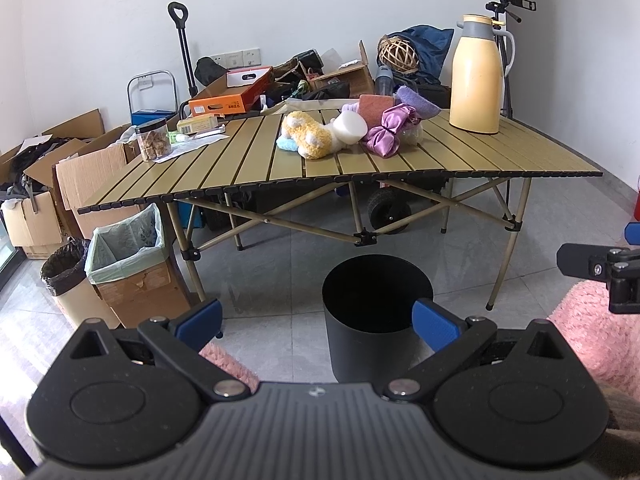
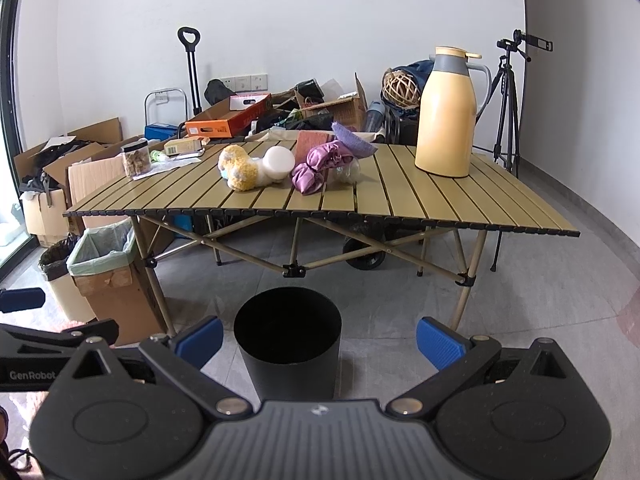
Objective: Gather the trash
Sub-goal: 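Move both tools toward the table, right tool reaching the white ball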
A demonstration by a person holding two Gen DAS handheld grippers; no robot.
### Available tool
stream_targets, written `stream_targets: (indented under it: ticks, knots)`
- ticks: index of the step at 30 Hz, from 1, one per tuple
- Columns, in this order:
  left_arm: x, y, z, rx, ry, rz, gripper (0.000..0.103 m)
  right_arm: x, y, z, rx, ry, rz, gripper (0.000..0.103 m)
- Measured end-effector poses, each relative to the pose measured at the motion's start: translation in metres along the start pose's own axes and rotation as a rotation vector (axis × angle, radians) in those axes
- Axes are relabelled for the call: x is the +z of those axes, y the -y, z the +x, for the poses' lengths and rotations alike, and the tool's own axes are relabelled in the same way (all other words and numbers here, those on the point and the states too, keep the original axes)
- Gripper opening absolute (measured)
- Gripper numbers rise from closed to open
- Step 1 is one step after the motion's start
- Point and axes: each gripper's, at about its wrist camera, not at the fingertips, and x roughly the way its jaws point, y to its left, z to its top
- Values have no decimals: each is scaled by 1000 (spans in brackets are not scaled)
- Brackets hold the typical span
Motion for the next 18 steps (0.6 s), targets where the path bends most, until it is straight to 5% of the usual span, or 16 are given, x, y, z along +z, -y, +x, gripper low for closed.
stream_targets:
  ticks: [18]
  knots:
    - [43,-5,41,33,43,-14,103,34,8,43,19,74,-4,103]
